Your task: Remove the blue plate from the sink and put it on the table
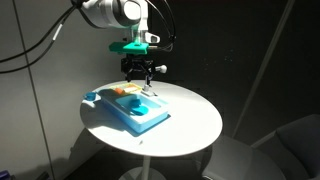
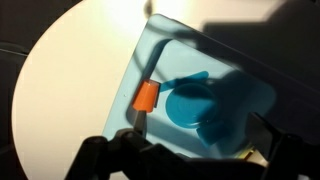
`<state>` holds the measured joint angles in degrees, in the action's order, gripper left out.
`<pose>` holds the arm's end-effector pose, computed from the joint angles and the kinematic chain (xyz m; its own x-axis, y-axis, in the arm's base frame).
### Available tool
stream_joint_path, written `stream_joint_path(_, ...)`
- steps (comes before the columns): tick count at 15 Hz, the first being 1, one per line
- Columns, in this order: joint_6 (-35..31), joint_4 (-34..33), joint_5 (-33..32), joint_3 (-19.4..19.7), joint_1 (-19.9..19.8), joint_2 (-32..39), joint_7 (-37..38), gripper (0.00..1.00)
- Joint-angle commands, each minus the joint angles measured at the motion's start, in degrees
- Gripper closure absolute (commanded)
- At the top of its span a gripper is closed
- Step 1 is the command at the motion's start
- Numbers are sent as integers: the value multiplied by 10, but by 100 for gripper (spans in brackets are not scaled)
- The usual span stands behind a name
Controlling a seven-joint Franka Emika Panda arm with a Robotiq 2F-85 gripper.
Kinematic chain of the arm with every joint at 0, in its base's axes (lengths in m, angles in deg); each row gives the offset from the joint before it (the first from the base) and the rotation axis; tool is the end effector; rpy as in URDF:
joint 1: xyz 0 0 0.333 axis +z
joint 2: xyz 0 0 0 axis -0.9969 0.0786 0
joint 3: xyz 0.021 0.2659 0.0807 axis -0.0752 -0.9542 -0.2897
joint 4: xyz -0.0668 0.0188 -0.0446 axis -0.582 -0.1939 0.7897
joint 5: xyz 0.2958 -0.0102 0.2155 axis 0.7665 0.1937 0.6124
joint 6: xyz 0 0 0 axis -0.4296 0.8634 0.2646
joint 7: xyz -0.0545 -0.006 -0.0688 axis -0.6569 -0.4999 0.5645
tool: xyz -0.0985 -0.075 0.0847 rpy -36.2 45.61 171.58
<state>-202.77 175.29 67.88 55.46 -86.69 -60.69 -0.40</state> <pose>0.5862 -0.0168 0.3230 0.9689 0.2384 0.0669 0.2320 -0.9685 0.0909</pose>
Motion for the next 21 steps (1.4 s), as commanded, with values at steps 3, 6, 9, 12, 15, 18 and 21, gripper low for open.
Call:
stream_joint_path(3, 1, -1, 0, 0, 0, 0, 0, 0)
stream_joint_path(6, -1, -15, 8, -3, -2, 16, -14, 0)
stream_joint_path(9, -12, -36, 15, -10, -1, 48, -26, 0)
stream_joint_path(12, -30, -58, 12, -20, 0, 87, -37, 0)
stream_joint_path(15, -46, -83, 9, -29, 2, 131, -47, 0)
stream_joint_path(18, -55, -104, 4, -35, 5, 168, -51, 0)
stream_joint_path(21, -57, -120, 2, -39, 6, 196, -55, 0)
